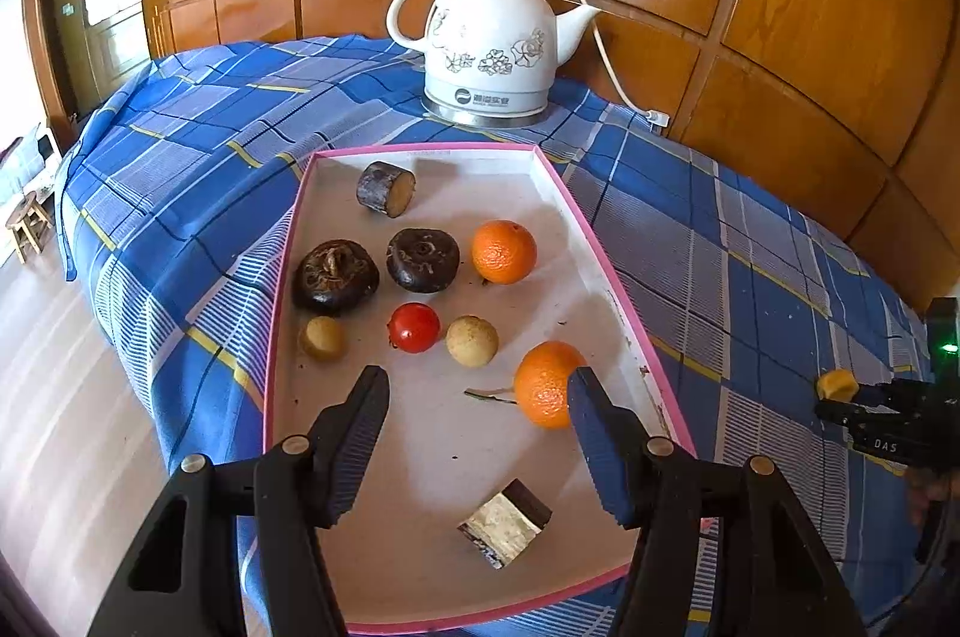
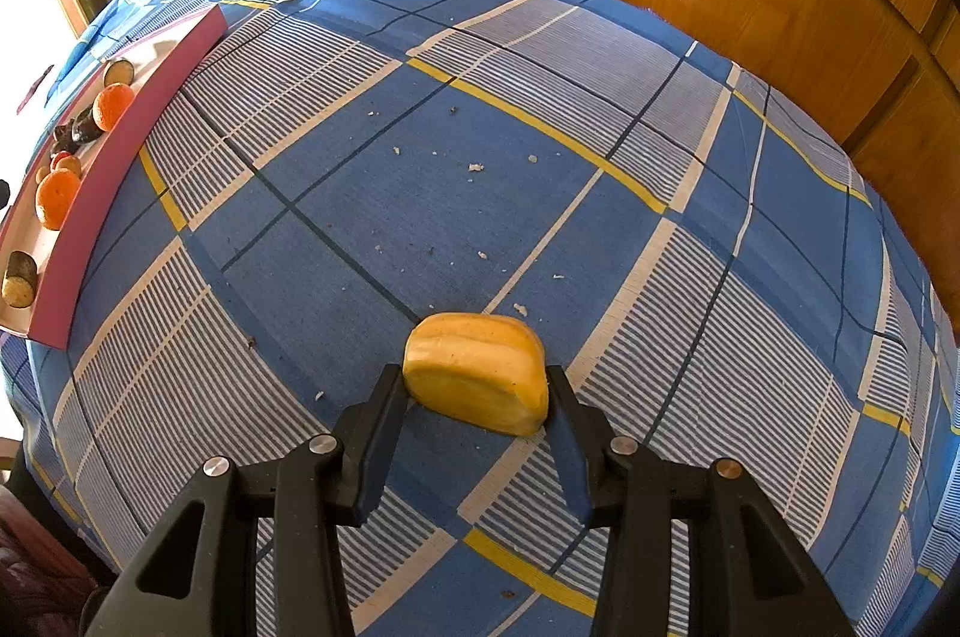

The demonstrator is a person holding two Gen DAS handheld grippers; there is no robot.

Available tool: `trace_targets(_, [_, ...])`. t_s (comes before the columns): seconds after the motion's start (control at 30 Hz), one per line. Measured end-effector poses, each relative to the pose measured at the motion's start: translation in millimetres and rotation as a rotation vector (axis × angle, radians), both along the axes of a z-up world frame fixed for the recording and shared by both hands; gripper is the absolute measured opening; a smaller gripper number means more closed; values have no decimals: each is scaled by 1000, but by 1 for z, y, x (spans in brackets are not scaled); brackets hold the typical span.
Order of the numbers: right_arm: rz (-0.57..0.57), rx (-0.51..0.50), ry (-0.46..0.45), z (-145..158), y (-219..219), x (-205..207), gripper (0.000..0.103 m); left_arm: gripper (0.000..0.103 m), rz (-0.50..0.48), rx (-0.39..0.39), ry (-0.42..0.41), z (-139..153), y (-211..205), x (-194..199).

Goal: Organize fruits
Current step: 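Carry the yellow block into the tray and release it with the right gripper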

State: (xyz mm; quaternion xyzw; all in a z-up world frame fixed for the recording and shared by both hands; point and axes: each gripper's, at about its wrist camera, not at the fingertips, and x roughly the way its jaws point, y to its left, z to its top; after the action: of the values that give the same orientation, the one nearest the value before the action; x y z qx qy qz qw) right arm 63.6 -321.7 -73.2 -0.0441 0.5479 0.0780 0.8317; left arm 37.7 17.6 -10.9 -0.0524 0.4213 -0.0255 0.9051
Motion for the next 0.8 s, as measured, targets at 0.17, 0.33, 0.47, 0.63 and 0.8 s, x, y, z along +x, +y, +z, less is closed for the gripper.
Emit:
trace_targets(0.17, [2, -12, -1, 0, 2, -1, 46, 62, 7, -4, -2, 0, 8, -2])
trace_targets(0.33, [-1, -30, 9, 0, 5, 0, 46, 62, 32, -13, -6, 0, 21, -3])
trace_targets(0.47, [-15, -68, 19, 6, 12, 2, 45, 62, 65, -16, -20, 3, 34, -4])
trace_targets(0.63, [52, 33, -54, 37, 54, 4, 45, 62, 110, -8, -31, 2, 52, -5])
trace_targets(0.8, [176, 132, -119, 64, 119, 12, 45, 62, 136, -6, -36, 1, 65, -8])
